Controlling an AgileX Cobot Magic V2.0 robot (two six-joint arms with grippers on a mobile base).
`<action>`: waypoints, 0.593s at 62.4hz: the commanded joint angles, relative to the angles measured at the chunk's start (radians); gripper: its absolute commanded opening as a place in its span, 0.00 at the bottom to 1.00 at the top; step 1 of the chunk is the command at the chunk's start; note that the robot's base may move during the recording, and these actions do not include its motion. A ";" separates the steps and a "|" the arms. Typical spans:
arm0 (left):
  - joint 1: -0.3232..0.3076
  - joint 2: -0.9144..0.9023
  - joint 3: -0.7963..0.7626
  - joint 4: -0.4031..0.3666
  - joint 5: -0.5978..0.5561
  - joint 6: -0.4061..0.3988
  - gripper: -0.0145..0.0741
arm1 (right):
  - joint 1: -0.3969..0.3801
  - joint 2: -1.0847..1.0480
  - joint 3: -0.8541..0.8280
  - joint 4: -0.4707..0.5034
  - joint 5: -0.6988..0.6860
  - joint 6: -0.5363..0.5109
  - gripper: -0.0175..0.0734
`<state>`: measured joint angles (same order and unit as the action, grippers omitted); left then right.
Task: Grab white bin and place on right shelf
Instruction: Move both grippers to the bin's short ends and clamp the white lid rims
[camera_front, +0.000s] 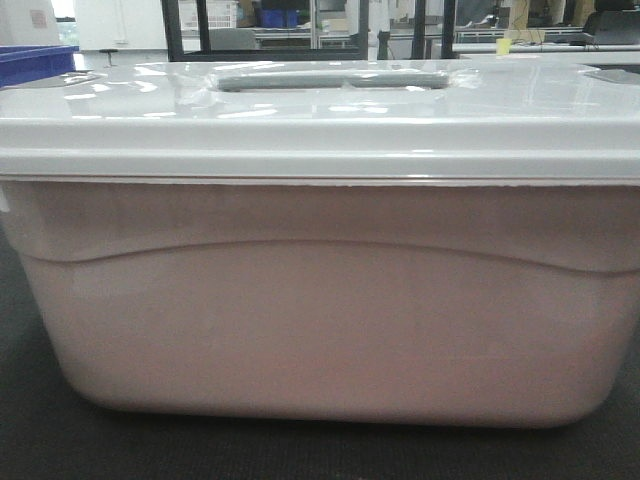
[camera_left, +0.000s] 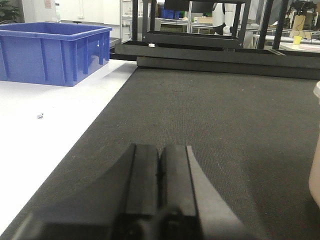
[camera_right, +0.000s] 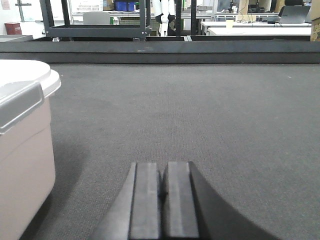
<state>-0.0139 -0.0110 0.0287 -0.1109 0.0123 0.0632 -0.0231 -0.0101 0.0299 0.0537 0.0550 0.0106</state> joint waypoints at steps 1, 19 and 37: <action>-0.006 -0.015 0.015 -0.009 -0.089 -0.003 0.03 | 0.001 -0.019 -0.001 -0.001 -0.092 -0.003 0.27; -0.006 -0.015 0.015 -0.009 -0.089 -0.003 0.03 | 0.001 -0.019 -0.001 -0.001 -0.092 -0.003 0.27; -0.006 -0.015 0.015 -0.014 -0.103 -0.003 0.03 | 0.001 -0.019 -0.001 -0.001 -0.092 -0.003 0.27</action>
<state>-0.0139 -0.0110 0.0287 -0.1126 0.0116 0.0632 -0.0231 -0.0101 0.0299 0.0537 0.0550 0.0106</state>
